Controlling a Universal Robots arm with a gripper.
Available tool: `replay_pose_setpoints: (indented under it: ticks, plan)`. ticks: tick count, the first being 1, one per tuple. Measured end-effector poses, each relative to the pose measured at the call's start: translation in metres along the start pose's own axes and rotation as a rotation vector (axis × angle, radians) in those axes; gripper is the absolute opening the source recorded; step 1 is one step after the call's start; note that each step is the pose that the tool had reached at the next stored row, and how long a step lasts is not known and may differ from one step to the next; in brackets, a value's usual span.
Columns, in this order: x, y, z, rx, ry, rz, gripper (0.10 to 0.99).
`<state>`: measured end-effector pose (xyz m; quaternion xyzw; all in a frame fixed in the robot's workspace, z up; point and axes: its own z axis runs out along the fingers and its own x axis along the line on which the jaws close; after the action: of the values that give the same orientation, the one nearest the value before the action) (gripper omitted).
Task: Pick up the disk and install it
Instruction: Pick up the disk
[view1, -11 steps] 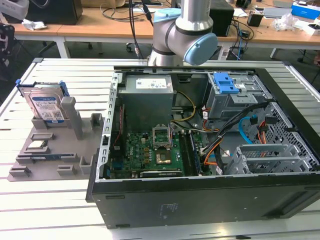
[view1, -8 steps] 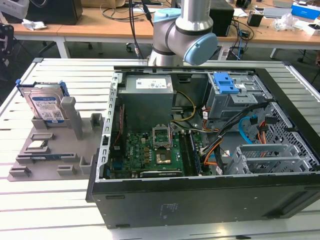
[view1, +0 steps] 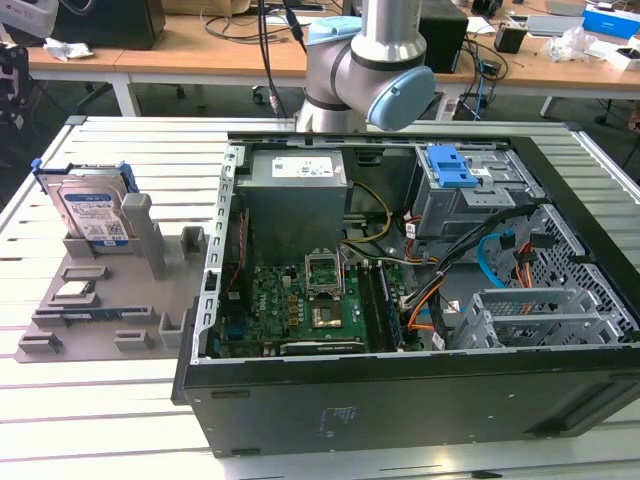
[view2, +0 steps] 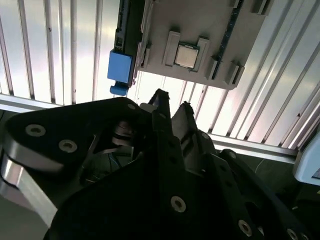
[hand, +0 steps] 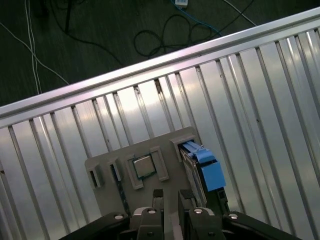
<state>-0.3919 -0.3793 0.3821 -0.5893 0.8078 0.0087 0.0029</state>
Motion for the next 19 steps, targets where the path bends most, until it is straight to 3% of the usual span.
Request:
replay_pose_setpoints:
  ticks: [3, 4, 5, 11, 19]
  plan:
    - [0.0, 0.0, 0.0, 0.0, 0.0, 0.0, 0.416]
    - [0.0, 0.0, 0.0, 0.0, 0.0, 0.0, 0.416]
    - [0.0, 0.0, 0.0, 0.0, 0.0, 0.0, 0.541]
    - [-0.0007, 0.0002, 0.0001, 0.0, 0.0, -0.001, 0.541]
    - [-0.0141, 0.0036, 0.0004, 0.0, -0.0001, -0.002, 0.541]
